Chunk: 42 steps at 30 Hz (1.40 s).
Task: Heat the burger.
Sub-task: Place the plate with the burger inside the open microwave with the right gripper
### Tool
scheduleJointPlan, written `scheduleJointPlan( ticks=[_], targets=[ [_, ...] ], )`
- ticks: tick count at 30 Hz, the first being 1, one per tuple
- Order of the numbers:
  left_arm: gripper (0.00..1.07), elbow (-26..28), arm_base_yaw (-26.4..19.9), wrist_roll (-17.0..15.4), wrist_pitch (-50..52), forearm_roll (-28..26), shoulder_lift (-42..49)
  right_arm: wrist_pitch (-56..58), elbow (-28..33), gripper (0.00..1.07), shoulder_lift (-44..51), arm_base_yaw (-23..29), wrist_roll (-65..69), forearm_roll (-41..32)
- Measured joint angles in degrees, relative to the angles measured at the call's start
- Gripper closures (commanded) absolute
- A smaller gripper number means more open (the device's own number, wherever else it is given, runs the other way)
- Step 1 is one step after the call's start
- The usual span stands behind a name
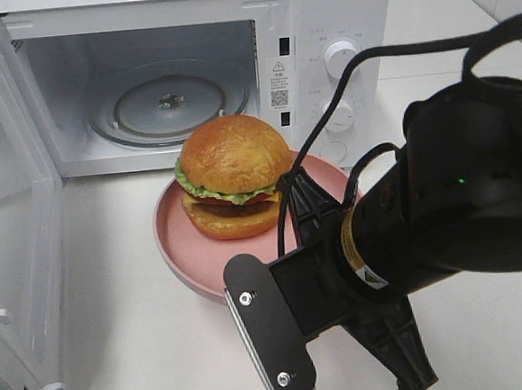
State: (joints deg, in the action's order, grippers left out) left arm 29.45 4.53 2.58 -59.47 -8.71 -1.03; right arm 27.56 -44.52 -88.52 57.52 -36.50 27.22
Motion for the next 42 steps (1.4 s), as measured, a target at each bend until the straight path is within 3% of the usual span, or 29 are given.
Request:
scheduleJointPlan(
  ticks=[30,42],
  targets=[
    [0.06,0.0,0.0,0.0,0.0,0.0,0.0,0.8,-12.83,1.07,-7.39,-2.35,-16.9,-11.63],
    [0.06,0.0,0.0,0.0,0.0,0.0,0.0,0.63,-14.32,1.07,-8.65,-3.32,-17.82,-9.28]
  ],
)
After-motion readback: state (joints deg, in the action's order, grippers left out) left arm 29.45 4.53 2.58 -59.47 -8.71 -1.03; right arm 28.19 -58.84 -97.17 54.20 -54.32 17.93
